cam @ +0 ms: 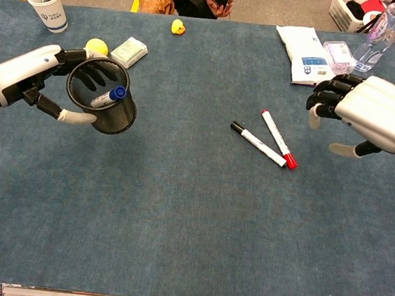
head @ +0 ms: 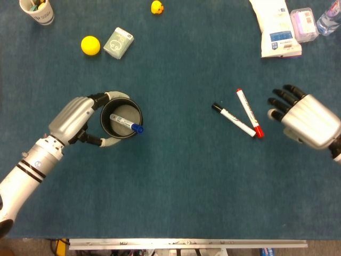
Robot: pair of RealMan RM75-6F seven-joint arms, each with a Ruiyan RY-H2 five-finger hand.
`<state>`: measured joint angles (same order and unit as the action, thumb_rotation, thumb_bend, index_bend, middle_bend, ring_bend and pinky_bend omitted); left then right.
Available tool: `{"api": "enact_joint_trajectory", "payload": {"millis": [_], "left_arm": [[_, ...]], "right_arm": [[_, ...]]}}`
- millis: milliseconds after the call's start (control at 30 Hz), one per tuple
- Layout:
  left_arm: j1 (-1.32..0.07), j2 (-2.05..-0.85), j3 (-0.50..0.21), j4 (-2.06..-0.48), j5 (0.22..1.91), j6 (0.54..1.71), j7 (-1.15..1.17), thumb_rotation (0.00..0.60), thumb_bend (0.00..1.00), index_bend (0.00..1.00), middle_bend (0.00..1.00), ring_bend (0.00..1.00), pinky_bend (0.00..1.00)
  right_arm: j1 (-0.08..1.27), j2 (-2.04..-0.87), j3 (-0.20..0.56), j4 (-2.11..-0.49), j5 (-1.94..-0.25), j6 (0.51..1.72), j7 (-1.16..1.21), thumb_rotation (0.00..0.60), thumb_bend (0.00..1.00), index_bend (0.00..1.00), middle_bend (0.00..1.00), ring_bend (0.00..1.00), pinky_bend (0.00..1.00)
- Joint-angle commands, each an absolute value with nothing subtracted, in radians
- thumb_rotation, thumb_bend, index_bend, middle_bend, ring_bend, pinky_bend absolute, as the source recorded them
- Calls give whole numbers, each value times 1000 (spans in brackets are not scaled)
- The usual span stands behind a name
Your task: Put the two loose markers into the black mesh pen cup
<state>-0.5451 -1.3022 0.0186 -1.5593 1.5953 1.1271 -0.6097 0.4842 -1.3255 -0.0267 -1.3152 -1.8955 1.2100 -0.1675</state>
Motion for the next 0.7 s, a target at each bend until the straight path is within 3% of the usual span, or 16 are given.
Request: {"api": "enact_joint_trajectory", "payload": {"millis": [33, 700], "left_arm": [[-542, -1299, 21, -1561, 1593, 1129, -608, 600, 216, 356, 405, 357, 312], [-509, -1272, 35, -1564, 1588, 1156, -616, 600, 217, 356, 404, 357, 311]], "right_arm": [[497, -1358, -39, -1280, -1900, 1213, -164, 600, 168, 473, 341, 183, 180], [549, -1522, -57, -1114, -1848, 1131, -198, 600, 169, 472, 274, 134, 148]]}}
